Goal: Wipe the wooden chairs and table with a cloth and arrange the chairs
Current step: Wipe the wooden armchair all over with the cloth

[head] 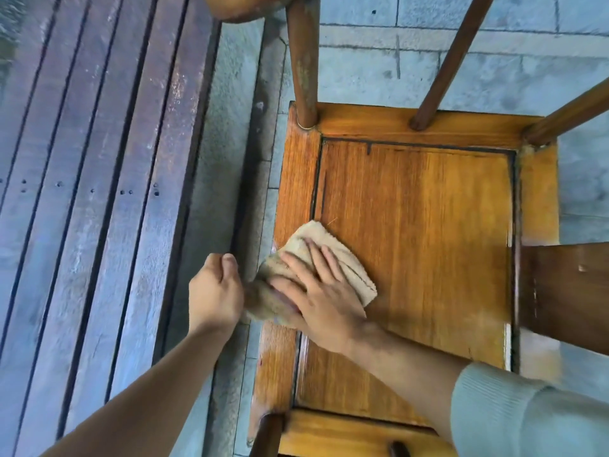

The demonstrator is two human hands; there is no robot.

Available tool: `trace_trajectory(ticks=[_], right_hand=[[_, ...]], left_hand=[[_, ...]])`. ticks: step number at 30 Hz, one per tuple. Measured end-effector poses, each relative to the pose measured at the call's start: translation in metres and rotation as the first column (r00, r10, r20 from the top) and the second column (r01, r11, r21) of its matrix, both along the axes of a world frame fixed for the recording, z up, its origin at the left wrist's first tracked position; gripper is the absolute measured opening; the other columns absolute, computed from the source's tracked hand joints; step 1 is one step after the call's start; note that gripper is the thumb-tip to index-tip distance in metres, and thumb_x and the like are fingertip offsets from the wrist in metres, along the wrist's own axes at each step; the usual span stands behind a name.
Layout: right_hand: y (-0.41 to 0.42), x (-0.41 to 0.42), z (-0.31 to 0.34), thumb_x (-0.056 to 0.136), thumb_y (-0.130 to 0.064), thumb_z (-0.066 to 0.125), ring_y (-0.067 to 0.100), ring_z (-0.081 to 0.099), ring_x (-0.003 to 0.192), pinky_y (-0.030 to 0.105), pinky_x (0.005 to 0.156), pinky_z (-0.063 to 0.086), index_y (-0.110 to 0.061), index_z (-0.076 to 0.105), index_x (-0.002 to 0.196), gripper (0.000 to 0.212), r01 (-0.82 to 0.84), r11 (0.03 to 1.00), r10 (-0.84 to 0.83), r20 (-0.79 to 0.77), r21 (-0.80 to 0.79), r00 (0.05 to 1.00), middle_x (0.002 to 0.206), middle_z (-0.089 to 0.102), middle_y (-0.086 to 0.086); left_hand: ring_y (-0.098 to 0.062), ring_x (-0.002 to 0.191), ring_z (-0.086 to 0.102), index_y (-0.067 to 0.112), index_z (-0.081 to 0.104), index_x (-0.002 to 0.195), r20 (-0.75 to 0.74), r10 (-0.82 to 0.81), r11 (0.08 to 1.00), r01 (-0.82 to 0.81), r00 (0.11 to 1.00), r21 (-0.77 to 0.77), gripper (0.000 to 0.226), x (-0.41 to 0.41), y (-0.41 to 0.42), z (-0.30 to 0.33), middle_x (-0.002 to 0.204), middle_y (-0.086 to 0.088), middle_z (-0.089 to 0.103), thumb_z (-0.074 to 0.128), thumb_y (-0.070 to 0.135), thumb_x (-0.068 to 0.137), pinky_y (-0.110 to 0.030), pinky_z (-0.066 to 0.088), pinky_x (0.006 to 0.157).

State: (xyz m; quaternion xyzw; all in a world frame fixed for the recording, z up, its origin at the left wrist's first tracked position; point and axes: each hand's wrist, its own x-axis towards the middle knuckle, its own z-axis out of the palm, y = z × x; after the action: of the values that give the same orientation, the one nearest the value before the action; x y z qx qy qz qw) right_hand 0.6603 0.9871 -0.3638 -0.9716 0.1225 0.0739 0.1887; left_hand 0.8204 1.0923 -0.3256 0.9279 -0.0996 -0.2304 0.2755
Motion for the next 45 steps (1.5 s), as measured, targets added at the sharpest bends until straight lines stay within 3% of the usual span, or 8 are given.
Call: trace_trajectory(ticks=[6, 11, 14, 23, 30, 35, 40, 45], right_hand=[[0.001, -0.018, -0.004, 0.096, -0.067, 0.041, 0.043, -0.001, 0.157, 0.056, 0.127, -0.002, -0.042, 0.03, 0.158, 0.068, -0.486, 0.874, 0.482, -0.106, -0.013, 0.87, 0.172, 0.008, 0.008], [-0.072, 0.031, 0.0, 0.099, -0.046, 0.052, 0.039, 0.021, 0.154, 0.05, 0.128, 0.007, -0.036, 0.039, 0.155, 0.058, 0.215, 0.977, -0.215, -0.077, -0.015, 0.974, 0.17, 0.021, 0.0], [-0.051, 0.035, -0.001, 0.097, -0.046, 0.056, 0.041, 0.027, 0.151, 0.053, 0.125, 0.012, -0.033, 0.044, 0.152, 0.058, 0.341, 0.94, -0.342, -0.063, -0.031, 0.937, 0.167, 0.028, 0.001], [0.046, -0.054, 0.001, 0.09, -0.052, 0.047, 0.043, 0.011, 0.156, 0.057, 0.126, 0.013, -0.039, 0.043, 0.15, 0.062, -0.22, 0.975, 0.221, -0.124, 0.024, 0.967, 0.17, 0.021, 0.004], [0.031, -0.028, 0.008, 0.097, -0.024, 0.046, 0.035, -0.008, 0.158, 0.043, 0.127, -0.011, -0.042, 0.03, 0.158, 0.065, -0.415, 0.909, 0.416, -0.169, 0.048, 0.893, 0.173, 0.004, -0.003], [0.037, 0.038, 0.006, 0.099, -0.044, 0.057, 0.042, 0.009, 0.156, 0.051, 0.127, 0.003, -0.03, 0.041, 0.154, 0.059, 0.182, 0.983, -0.179, -0.117, 0.018, 0.977, 0.168, 0.025, 0.002], [0.107, -0.011, -0.002, 0.09, -0.058, 0.058, 0.044, 0.021, 0.154, 0.058, 0.125, 0.016, -0.028, 0.057, 0.142, 0.06, -0.21, 0.976, 0.214, -0.073, 0.059, 0.974, 0.16, 0.043, 0.006], [0.107, -0.043, 0.009, 0.086, -0.045, 0.059, 0.044, 0.017, 0.155, 0.056, 0.126, 0.013, -0.022, 0.059, 0.135, 0.054, -0.241, 0.955, 0.272, -0.179, 0.175, 0.946, 0.167, 0.032, 0.005]], left_hand=[[-0.01, 0.072, 0.055, 0.015, 0.058, 0.085, -0.155, -0.245, 0.953, 0.267, 0.957, 0.143, 0.034, -0.004, 0.014, -0.003, 0.077, 0.002, 0.061, 0.039, 0.038, 0.102, -0.022, 0.035, 0.057], [-0.03, 0.09, 0.065, 0.02, 0.062, 0.094, -0.389, -0.06, 0.987, 0.113, 0.919, 0.115, 0.05, -0.001, 0.017, -0.005, 0.093, -0.007, 0.069, 0.031, 0.059, 0.092, -0.044, 0.054, 0.084], [-0.033, 0.089, 0.068, 0.011, 0.061, 0.112, -0.544, 0.008, 0.981, 0.099, 0.839, 0.166, 0.042, -0.003, 0.028, -0.007, 0.101, -0.016, 0.07, 0.036, 0.044, 0.104, -0.049, 0.057, 0.082], [-0.021, 0.068, 0.069, 0.014, 0.074, 0.07, -0.899, -0.168, 0.814, 0.571, 0.405, 0.105, 0.041, -0.036, 0.105, 0.083, 0.073, -0.004, 0.074, 0.059, 0.049, 0.084, -0.034, 0.057, 0.068], [-0.009, 0.061, 0.061, 0.023, 0.066, 0.071, -0.349, -0.236, 0.888, 0.347, 0.907, 0.301, 0.046, -0.071, 0.156, 0.169, 0.06, 0.005, 0.064, 0.043, 0.06, 0.086, -0.031, 0.048, 0.062], [-0.029, 0.057, 0.056, 0.009, 0.057, 0.064, -0.108, -0.167, 0.935, 0.192, 0.98, 0.3, 0.058, -0.101, 0.159, 0.166, 0.054, -0.015, 0.053, 0.033, 0.06, 0.073, -0.038, 0.05, 0.055], [-0.029, 0.054, 0.052, 0.034, 0.056, 0.069, -0.045, -0.191, 0.93, 0.195, 0.981, 0.313, 0.037, -0.104, 0.165, 0.156, 0.05, -0.008, 0.047, 0.032, 0.062, 0.071, -0.029, 0.031, 0.047], [-0.022, 0.054, 0.049, 0.012, 0.055, 0.059, -0.06, -0.162, 0.923, 0.173, 0.985, 0.345, 0.056, -0.098, 0.16, 0.145, 0.056, -0.003, 0.051, 0.036, 0.063, 0.073, -0.026, 0.028, 0.049]])
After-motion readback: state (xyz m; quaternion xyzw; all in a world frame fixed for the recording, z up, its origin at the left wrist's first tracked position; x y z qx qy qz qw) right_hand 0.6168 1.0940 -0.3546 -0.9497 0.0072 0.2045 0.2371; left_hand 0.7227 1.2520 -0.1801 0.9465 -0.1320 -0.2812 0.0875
